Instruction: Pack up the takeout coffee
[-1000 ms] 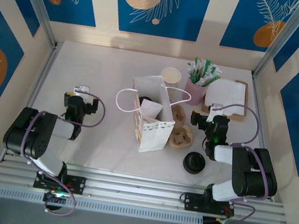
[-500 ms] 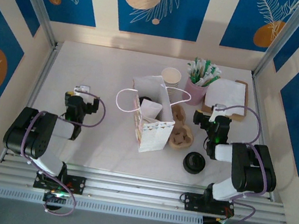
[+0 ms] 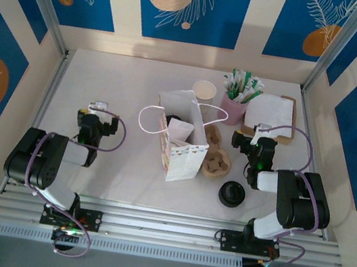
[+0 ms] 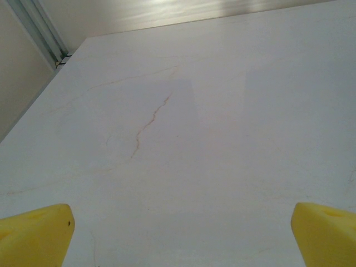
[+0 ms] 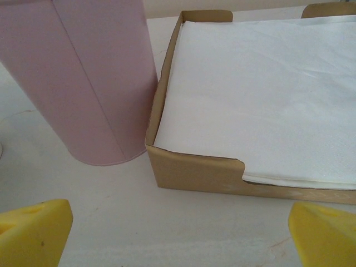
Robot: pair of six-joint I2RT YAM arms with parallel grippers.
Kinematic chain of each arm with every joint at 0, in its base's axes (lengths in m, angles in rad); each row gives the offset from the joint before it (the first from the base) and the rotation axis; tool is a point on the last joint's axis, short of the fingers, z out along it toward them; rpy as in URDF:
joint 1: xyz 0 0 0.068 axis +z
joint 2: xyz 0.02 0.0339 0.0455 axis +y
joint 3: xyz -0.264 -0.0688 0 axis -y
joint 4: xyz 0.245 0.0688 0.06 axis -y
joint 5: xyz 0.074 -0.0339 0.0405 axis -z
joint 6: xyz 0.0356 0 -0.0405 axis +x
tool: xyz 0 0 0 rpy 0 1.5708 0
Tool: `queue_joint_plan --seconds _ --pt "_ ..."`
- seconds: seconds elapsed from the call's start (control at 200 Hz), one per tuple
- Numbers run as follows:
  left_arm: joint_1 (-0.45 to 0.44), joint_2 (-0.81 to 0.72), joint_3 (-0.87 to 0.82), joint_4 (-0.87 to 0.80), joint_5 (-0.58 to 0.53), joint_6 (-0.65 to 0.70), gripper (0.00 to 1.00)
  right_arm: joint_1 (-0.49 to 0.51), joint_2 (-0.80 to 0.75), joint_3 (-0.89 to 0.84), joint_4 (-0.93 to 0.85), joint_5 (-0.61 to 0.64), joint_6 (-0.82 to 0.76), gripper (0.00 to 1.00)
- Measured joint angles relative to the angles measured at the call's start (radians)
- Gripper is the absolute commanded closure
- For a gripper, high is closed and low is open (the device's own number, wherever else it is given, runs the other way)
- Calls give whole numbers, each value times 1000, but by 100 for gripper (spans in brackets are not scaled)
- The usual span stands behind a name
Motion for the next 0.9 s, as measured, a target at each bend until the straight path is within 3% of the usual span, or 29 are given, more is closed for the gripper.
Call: queue_joint_plan --seconds 0.9 --pt "0 0 0 0 0 0 0 -10 0 2 -5 -8 1 1"
